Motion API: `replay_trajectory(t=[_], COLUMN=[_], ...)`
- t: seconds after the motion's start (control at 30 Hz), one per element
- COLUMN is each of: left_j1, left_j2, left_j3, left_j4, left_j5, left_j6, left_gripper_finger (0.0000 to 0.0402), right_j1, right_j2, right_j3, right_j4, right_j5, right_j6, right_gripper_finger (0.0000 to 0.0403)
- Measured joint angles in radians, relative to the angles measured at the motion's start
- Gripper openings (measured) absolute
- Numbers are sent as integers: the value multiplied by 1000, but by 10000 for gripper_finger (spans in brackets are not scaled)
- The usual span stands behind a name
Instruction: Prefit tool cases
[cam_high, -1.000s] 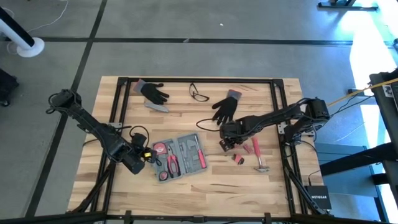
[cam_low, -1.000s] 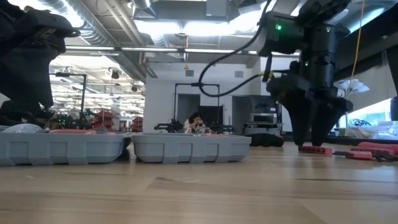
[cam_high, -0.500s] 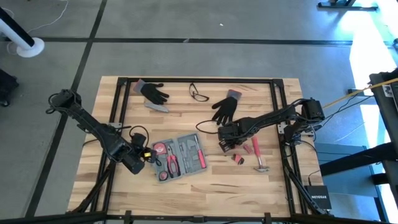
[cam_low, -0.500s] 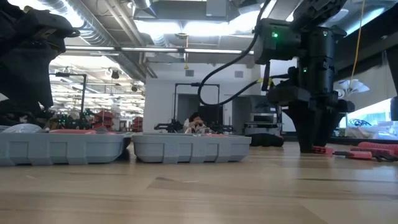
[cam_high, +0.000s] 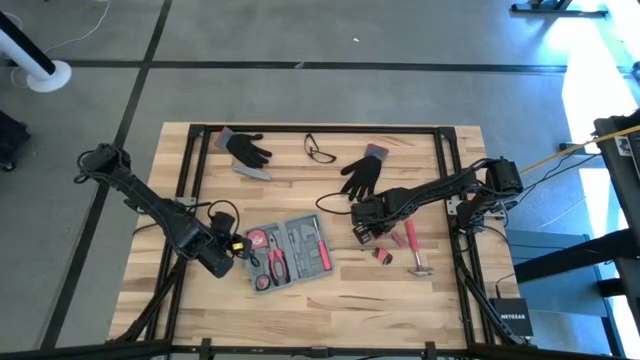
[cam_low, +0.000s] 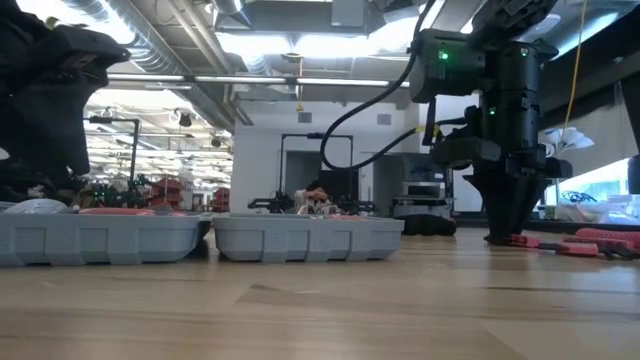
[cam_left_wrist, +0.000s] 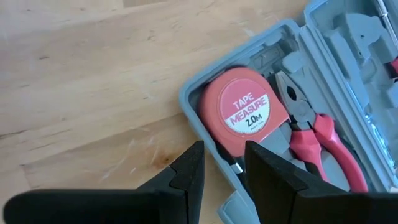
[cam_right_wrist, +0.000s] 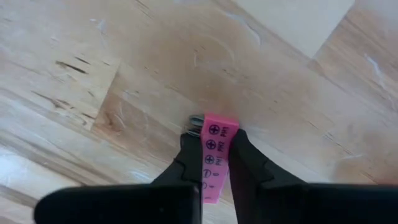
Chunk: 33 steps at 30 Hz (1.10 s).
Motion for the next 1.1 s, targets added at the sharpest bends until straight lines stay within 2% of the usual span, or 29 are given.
replay_trajectory(t=[0.4,0.53,0.7,0.9,1.1], left_j1=[10,10,10,10,10], left_j2=[0,0,0,0,1], left_j3=[0,0,0,0,0], left_j4=[1,0,-1,0,-13], left_j5=[0,0,1,10,29], left_j6=[29,29,29,45,86], left_gripper_finger=[106,106,106,106,106], right_j1=[0,0,0,1,14], right_j2=[-87,-123,-127,-90,33], right_j3=[-8,-1,59,114,232], right_j4=[-79,-57,127,456,526], right_j5=[5,-27,-109,-125,-144], right_j6=[4,25,30,139,127], right_gripper_finger=[36,36,36,30,0])
